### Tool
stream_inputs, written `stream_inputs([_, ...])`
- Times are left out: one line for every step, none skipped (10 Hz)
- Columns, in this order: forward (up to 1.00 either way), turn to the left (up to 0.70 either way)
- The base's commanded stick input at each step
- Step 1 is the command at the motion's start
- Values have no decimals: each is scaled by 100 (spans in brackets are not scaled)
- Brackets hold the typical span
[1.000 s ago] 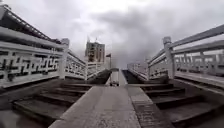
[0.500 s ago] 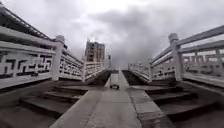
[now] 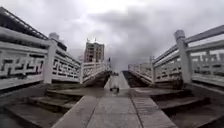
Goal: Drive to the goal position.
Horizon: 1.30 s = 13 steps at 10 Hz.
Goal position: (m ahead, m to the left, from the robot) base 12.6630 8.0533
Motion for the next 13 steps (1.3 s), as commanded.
stream_inputs([70, 1])
stream_inputs([69, 1])
stream_inputs([69, 1])
stream_inputs([69, 1])
stream_inputs([69, 1])
stream_inputs([69, 1])
stream_inputs([69, 1])
stream_inputs([69, 1])
stream_inputs([69, 1])
stream_inputs([69, 1])
stream_inputs([69, 1])
stream_inputs([69, 1])
stream_inputs([69, 1])
